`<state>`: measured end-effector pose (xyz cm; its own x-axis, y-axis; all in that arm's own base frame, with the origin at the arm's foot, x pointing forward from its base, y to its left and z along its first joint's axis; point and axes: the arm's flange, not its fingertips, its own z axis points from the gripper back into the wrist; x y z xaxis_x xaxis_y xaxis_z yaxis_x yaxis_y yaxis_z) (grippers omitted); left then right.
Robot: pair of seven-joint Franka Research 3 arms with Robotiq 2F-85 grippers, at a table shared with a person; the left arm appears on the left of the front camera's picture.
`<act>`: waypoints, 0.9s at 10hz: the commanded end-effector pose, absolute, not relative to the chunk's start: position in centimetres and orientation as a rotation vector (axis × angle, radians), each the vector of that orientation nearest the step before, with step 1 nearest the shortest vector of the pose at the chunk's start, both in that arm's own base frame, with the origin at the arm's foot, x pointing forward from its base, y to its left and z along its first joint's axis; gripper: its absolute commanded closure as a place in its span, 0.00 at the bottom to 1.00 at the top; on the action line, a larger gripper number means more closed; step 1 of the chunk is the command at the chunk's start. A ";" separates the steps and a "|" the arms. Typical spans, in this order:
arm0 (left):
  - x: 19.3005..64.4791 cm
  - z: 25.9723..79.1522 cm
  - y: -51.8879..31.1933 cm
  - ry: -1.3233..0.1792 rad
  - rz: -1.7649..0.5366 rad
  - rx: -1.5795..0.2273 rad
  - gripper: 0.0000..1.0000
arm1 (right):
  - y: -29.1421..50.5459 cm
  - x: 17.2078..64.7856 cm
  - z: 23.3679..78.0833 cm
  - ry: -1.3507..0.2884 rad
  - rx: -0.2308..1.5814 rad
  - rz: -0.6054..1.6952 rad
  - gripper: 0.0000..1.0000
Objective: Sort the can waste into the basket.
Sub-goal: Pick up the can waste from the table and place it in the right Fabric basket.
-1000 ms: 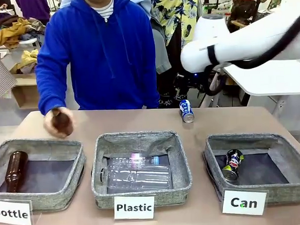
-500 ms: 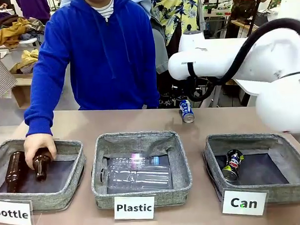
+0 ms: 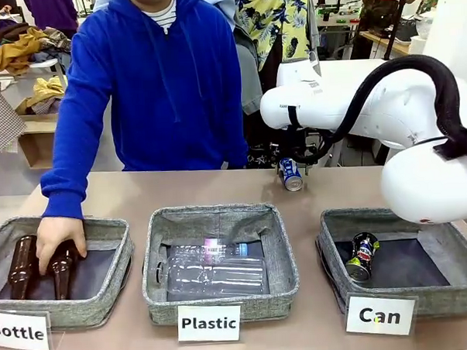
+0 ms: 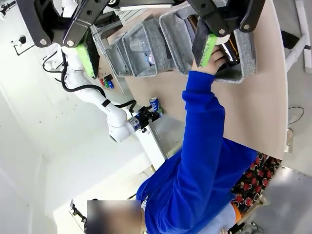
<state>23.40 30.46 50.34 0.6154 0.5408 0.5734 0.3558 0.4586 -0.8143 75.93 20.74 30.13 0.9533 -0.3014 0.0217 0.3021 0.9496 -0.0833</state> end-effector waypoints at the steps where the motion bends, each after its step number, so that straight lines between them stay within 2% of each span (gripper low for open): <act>1: 23.9 51.0 29.9 -0.951 0.102 -1.129 0.00 | 21.1 78.2 31.0 0.064 -0.057 -0.263 0.59; 2: 24.4 50.9 29.1 -0.933 0.078 -1.111 0.00 | 21.1 78.1 31.0 0.074 -0.046 -0.254 0.59; 3: 25.1 50.8 28.1 -0.906 0.052 -1.109 0.00 | 21.2 78.1 30.9 0.076 -0.040 -0.258 1.00; 4: 25.9 50.8 27.0 -0.880 0.018 -1.107 0.00 | 21.1 78.0 30.8 0.083 -0.035 -0.256 0.65; 5: 26.6 51.0 26.4 -0.866 -0.003 -1.105 0.00 | 21.1 78.0 30.8 0.085 -0.029 -0.253 1.00; 6: 27.0 51.1 25.8 -0.848 -0.015 -1.098 0.00 | 21.0 77.9 30.7 0.088 -0.025 -0.253 0.87; 7: 27.5 51.2 25.1 -0.831 -0.030 -1.096 0.00 | 20.7 77.6 30.8 0.090 -0.012 -0.244 1.00; 9: 29.3 51.1 21.5 -0.774 -0.087 -1.013 0.00 | 20.0 76.4 32.9 0.089 0.087 -0.204 1.00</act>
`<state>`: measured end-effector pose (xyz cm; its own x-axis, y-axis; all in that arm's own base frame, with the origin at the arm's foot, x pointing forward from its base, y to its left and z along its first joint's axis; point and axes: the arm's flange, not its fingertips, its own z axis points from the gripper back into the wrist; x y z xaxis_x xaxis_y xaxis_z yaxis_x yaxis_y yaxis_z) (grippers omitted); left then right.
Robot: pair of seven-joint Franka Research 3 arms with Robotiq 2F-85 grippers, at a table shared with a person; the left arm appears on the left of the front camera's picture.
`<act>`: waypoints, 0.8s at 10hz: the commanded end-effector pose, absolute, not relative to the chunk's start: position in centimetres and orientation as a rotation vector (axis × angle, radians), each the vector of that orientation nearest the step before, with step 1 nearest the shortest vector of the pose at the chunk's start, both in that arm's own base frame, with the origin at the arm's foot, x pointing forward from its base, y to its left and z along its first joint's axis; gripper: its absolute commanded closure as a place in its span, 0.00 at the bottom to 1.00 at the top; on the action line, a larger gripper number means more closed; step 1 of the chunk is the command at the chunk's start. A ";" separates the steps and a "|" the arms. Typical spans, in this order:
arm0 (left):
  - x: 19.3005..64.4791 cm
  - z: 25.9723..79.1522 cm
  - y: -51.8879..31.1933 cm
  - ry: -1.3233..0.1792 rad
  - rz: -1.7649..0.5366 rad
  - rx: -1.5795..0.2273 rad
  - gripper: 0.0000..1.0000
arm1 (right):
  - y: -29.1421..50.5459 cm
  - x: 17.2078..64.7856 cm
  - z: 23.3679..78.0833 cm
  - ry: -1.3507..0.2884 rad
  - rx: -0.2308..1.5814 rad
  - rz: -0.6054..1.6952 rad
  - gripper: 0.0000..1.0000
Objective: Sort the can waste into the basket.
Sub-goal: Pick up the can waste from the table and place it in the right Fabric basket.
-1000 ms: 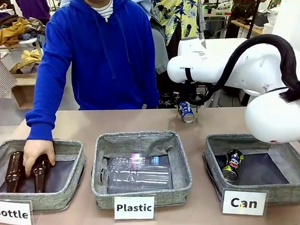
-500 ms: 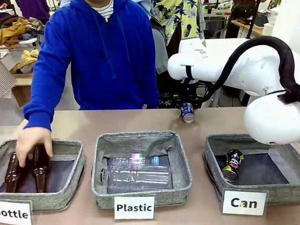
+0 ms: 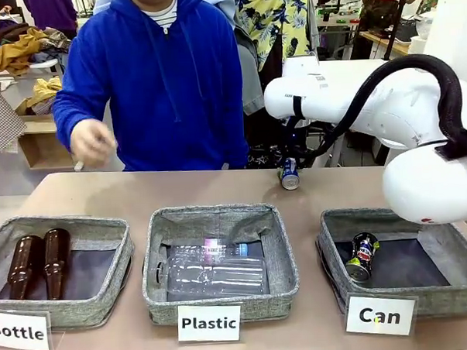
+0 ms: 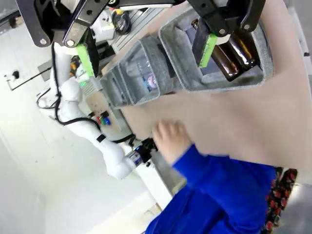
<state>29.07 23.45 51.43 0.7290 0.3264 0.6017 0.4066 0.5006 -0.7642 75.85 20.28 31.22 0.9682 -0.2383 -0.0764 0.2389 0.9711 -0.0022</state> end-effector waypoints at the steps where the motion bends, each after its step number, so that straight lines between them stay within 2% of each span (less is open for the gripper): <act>1: 30.2 50.9 18.8 -0.738 -0.157 -0.999 0.00 | 19.3 75.1 35.1 0.080 0.120 -0.187 1.00; 2: 31.3 50.8 16.0 -0.730 -0.207 -0.992 0.00 | 18.3 73.4 38.0 0.064 0.160 -0.154 1.00; 4: 32.9 49.1 8.1 -0.743 -0.285 -1.136 0.00 | 15.2 67.6 43.0 0.057 0.103 0.023 1.00; 7: 33.4 43.2 -1.7 -0.616 -0.406 -1.140 0.00 | 11.8 58.8 46.2 0.112 0.168 0.359 1.00; 8: 33.8 41.4 -3.4 -0.601 -0.390 -1.138 0.00 | 10.7 55.0 46.4 0.063 0.128 0.467 1.00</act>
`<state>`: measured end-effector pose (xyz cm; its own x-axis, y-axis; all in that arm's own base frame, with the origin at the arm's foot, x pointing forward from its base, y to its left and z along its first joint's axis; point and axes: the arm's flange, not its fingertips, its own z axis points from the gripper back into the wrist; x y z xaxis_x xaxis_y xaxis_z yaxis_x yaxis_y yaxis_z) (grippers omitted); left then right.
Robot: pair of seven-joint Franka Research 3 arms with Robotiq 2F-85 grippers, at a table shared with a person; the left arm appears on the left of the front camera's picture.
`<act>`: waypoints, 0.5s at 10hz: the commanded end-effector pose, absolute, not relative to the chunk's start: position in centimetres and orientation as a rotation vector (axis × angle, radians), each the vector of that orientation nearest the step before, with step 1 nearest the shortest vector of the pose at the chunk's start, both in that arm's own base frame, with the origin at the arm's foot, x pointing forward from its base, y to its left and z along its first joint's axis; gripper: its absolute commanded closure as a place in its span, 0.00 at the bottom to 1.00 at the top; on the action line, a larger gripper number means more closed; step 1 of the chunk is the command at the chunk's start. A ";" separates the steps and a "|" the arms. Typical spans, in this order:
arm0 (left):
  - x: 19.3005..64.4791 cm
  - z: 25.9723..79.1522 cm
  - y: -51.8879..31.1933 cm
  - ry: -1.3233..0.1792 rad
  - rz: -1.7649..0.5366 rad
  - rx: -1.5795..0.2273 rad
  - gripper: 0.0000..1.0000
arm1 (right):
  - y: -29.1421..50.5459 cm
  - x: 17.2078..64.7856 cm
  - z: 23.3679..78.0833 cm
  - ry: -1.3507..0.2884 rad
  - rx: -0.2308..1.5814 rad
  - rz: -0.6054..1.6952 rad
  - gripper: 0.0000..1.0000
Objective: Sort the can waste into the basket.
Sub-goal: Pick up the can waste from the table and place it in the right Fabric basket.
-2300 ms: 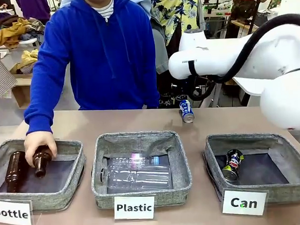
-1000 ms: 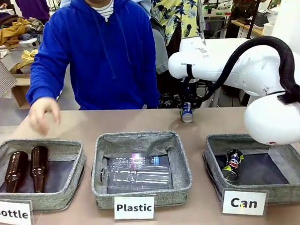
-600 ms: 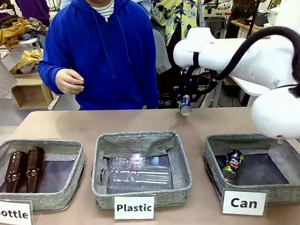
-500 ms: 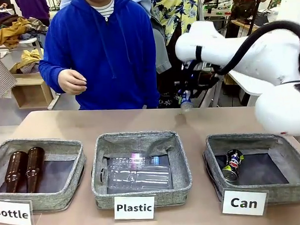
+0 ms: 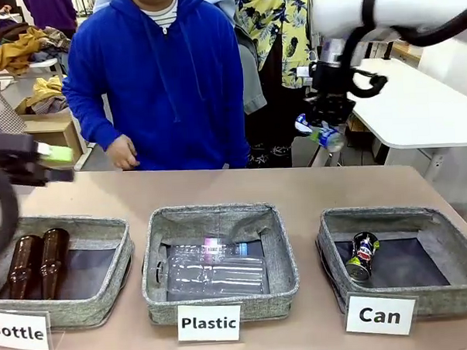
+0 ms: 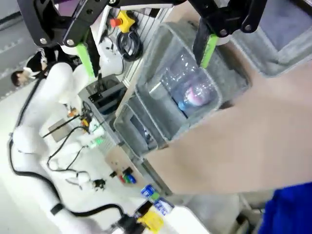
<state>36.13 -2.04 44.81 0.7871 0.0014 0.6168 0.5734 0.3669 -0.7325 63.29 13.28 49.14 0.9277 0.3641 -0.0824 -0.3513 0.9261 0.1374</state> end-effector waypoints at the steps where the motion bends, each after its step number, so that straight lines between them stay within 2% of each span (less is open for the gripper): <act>1: 34.8 40.1 -4.0 -0.630 -0.332 -1.122 0.00 | 9.8 51.4 46.3 -0.043 0.062 0.562 1.00; 2: 37.0 39.0 -4.2 -0.625 -0.284 -1.152 0.00 | 8.9 47.7 45.6 -0.139 -0.033 0.703 1.00; 3: 38.0 37.9 -3.6 -0.509 -0.250 -1.129 0.00 | 7.8 43.9 45.2 -0.196 -0.073 0.812 1.00; 4: 38.1 40.9 -4.0 -0.568 -0.332 -1.134 0.00 | 6.7 40.9 45.0 -0.166 -0.032 0.837 1.00; 5: 38.1 40.9 -4.0 -0.568 -0.332 -1.134 0.00 | 6.6 38.9 45.4 -0.057 0.114 0.798 1.00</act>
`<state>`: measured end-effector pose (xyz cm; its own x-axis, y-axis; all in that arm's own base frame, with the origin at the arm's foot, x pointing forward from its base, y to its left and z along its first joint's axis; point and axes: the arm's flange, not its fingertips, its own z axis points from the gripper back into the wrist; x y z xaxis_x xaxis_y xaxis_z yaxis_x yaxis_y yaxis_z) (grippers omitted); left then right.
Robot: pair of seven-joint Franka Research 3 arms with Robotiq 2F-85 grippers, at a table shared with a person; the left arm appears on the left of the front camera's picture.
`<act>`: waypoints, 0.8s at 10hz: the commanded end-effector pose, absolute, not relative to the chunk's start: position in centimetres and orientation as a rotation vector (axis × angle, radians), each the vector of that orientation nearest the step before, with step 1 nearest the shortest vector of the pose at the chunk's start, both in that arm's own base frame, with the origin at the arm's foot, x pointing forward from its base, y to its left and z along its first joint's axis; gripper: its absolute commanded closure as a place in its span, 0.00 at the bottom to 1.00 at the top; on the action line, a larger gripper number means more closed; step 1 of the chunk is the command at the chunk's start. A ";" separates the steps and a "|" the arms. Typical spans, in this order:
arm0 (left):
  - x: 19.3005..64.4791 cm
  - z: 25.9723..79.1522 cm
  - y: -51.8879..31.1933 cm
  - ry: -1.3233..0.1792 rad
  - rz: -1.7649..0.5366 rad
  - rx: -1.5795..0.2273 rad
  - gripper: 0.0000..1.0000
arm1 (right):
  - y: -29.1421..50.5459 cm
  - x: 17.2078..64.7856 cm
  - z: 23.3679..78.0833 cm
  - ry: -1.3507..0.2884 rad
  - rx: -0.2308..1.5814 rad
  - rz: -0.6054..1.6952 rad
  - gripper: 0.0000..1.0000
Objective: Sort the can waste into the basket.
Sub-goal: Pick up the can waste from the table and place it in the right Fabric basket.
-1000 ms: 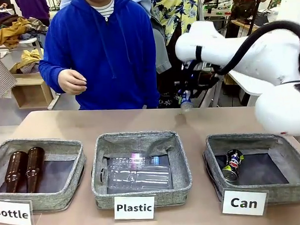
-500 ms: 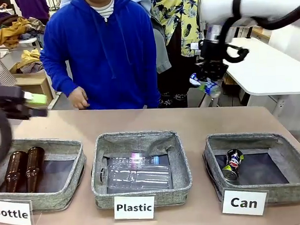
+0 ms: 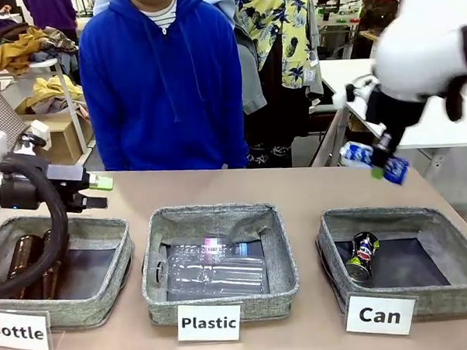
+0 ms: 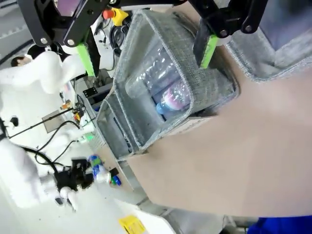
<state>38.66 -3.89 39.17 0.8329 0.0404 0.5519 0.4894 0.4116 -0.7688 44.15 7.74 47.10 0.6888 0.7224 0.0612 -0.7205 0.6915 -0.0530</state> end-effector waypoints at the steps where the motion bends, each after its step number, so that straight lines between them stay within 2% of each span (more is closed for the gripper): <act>1: 38.1 40.9 -4.0 -0.568 -0.332 -1.134 0.00 | 6.2 37.7 45.2 -0.001 0.207 0.731 1.00; 3: 38.1 40.9 -4.0 -0.568 -0.332 -1.134 0.00 | 4.6 35.9 44.8 0.036 0.361 0.689 1.00; 7: 38.1 40.9 -4.0 -0.568 -0.332 -1.134 0.00 | 3.9 37.9 44.7 0.034 0.354 0.684 1.00; 8: 38.1 40.9 -4.0 -0.568 -0.332 -1.134 0.00 | 3.9 38.4 44.7 -0.001 0.327 0.650 0.35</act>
